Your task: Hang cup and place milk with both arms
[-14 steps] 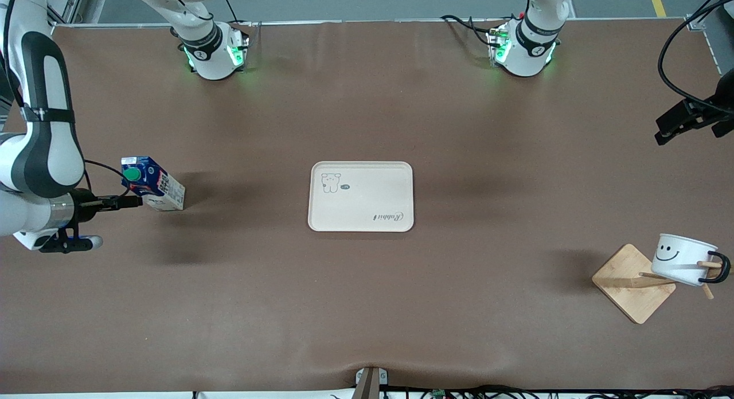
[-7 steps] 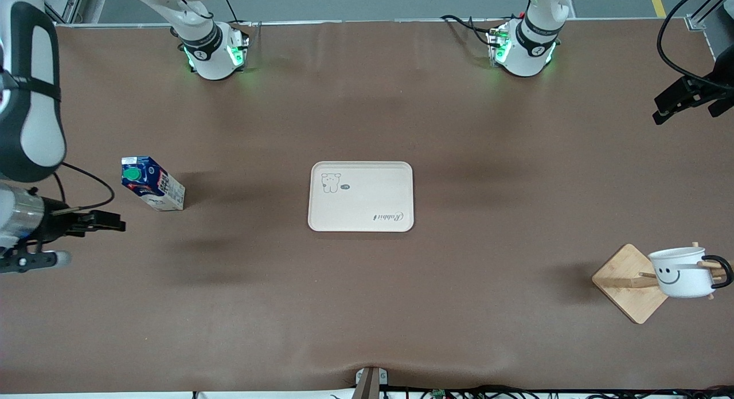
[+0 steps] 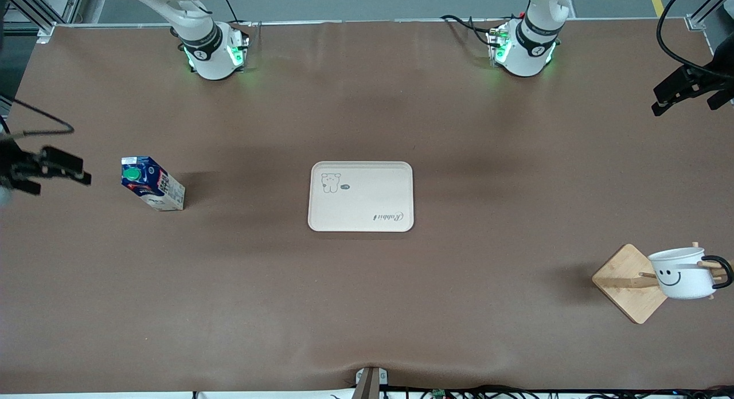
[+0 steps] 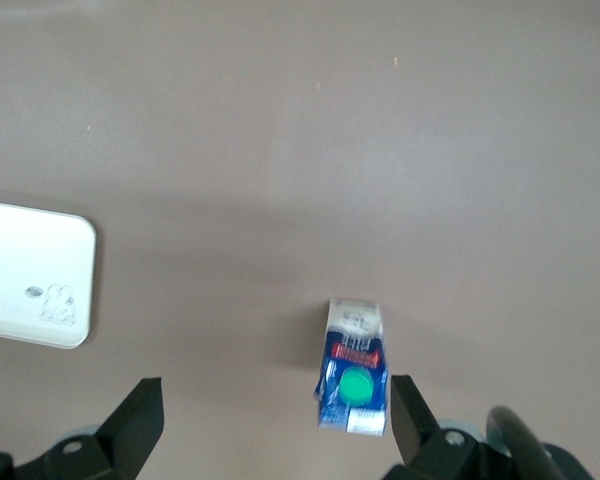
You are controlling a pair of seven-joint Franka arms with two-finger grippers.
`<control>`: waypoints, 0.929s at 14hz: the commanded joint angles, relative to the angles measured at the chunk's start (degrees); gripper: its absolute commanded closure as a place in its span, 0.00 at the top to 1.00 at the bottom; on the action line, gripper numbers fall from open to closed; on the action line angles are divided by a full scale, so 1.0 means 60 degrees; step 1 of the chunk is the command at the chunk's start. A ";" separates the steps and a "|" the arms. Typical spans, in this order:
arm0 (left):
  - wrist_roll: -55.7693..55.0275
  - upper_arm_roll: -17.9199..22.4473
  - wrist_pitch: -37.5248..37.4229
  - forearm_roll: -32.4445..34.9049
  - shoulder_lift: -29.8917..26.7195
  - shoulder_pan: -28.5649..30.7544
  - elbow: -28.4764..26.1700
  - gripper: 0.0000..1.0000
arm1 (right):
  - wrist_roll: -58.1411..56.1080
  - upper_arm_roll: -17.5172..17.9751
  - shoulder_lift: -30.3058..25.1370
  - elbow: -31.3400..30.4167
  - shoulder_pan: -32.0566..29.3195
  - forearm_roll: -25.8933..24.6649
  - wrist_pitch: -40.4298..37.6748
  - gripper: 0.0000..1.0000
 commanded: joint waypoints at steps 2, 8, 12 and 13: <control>-0.0323 0.0002 -0.0067 -0.0161 -0.0209 -0.0183 -0.0201 1.00 | 0.0467 -0.0016 -0.1717 -0.1951 0.0015 -0.0003 -0.0196 1.00; -0.0337 -0.1359 -0.0271 -0.0161 -0.0121 0.1046 -0.0201 1.00 | 0.0394 -0.0001 -0.3216 -0.3833 0.0132 -0.0062 0.0492 1.00; -0.0353 -0.1581 -0.0243 -0.0147 -0.0121 0.1223 -0.0187 1.00 | 0.0481 -0.0016 -0.2982 -0.3188 0.0484 -0.0282 0.0507 1.00; -0.0353 -0.1581 -0.0243 -0.0147 -0.0121 0.1223 -0.0187 1.00 | 0.0481 -0.0016 -0.2938 -0.3100 0.0469 -0.0253 0.0493 1.00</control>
